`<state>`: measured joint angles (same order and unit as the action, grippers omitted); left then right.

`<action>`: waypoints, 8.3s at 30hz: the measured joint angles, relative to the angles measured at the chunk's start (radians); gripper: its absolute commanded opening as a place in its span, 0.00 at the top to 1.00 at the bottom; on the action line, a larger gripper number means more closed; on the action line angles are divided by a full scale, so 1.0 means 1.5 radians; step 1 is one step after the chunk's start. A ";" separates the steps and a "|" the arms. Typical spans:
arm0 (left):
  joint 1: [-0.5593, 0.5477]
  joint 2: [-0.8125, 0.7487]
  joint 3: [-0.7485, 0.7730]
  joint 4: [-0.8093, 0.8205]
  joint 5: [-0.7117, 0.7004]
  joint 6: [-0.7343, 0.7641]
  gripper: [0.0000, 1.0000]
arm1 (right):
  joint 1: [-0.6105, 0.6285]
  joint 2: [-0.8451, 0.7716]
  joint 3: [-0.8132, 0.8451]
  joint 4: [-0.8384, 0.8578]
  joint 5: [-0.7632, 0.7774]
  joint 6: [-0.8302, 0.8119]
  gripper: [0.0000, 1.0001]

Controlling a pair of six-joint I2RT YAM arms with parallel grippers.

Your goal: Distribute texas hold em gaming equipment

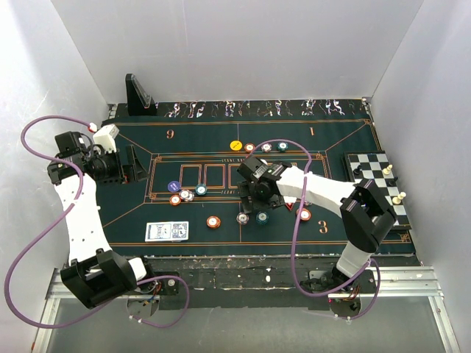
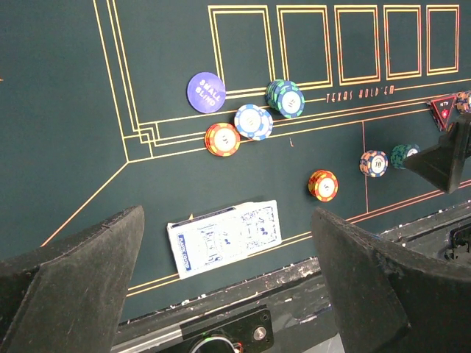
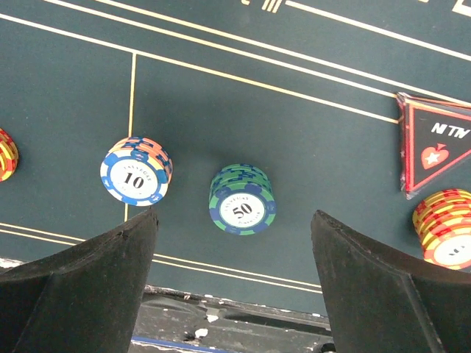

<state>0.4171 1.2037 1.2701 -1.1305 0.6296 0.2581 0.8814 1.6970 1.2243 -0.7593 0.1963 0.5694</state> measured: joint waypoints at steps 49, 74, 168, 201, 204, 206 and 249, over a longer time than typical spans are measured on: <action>0.000 -0.002 -0.002 -0.009 -0.001 0.001 0.02 | 0.019 -0.005 -0.072 0.062 0.016 0.043 0.64; 0.000 -0.001 -0.002 -0.009 0.000 0.003 0.02 | -0.103 -0.136 -0.246 0.057 0.042 0.055 0.64; -0.058 0.066 -0.396 -0.038 0.027 1.087 0.02 | -0.068 -0.242 -0.116 0.076 -0.119 0.015 0.30; -0.084 0.121 -0.420 0.015 0.000 1.127 0.09 | -0.068 -0.208 -0.117 0.090 -0.138 0.019 0.33; -0.090 0.117 -0.423 0.021 0.001 1.126 0.22 | -0.068 -0.208 -0.117 0.090 -0.138 0.019 0.34; -0.097 0.117 -0.423 0.024 0.002 1.125 0.31 | -0.068 -0.208 -0.117 0.090 -0.138 0.020 0.34; -0.235 0.086 -0.073 -0.144 0.147 0.894 1.00 | -0.068 -0.195 -0.196 0.621 -0.533 0.236 0.12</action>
<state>0.0643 1.3331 1.1599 -1.3472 0.8501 1.5990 0.7795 1.4040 0.9310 0.1715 -0.6029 0.9230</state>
